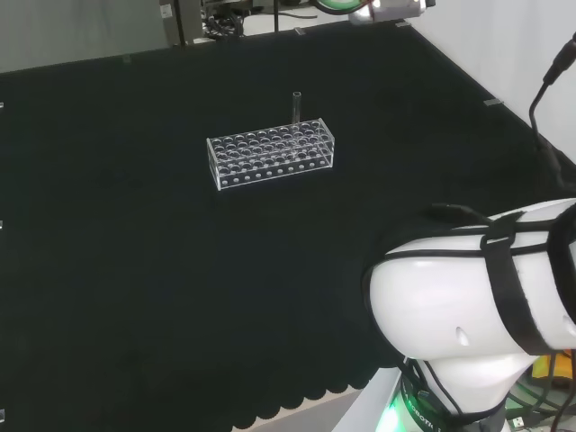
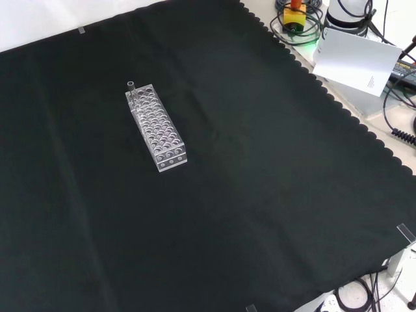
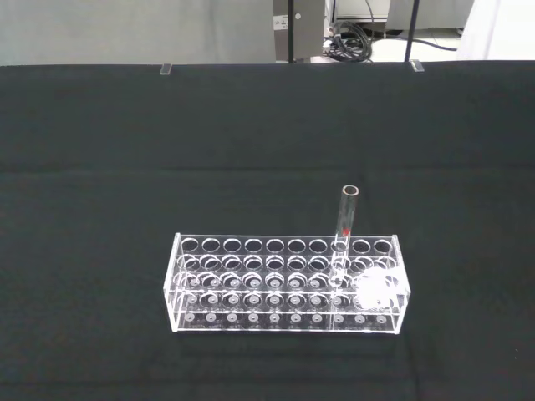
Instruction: Pick up the test tube.
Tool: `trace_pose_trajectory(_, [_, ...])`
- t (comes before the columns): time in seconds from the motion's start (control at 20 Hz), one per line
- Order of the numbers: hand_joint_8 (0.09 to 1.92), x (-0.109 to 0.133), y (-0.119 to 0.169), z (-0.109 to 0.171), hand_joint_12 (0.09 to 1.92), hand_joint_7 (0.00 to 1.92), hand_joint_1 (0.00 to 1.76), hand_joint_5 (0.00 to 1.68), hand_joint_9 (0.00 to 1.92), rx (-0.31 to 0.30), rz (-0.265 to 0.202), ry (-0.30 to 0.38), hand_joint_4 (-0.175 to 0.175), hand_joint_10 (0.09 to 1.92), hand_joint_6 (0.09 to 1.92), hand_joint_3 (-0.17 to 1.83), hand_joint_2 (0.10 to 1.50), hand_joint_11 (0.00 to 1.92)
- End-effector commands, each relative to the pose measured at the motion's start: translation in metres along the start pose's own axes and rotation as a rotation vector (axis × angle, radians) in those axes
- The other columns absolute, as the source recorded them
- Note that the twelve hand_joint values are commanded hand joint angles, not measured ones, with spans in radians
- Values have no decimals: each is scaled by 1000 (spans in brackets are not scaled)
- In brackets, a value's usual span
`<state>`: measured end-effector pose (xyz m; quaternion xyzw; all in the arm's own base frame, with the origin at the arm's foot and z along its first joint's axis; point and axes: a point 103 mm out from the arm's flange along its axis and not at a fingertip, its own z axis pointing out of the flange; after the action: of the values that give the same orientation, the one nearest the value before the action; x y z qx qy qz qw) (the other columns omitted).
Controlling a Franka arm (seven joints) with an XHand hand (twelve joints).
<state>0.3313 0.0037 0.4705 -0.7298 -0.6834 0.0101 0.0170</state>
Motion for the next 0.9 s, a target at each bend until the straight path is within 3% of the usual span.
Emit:
trace_pose_trajectory(0.05, [390, 10, 37, 20, 1276, 0, 571, 0, 0, 62, -42, 9, -23, 622, 87, -110, 1057, 0])
trace_pose_trajectory(0.35, [446, 10, 72, 33, 1306, 0, 577, 6, 0, 103, -57, 3, -25, 665, 87, -118, 1057, 0])
trace_pose_trajectory(0.6, [473, 3, 108, 44, 1316, 0, 579, 28, 0, 149, -44, -16, -24, 681, 87, -122, 1057, 0])
trace_pose_trajectory(0.9, [459, -4, 131, 63, 1316, 0, 592, 81, 0, 220, -17, -34, 26, 715, 87, -128, 1057, 0])
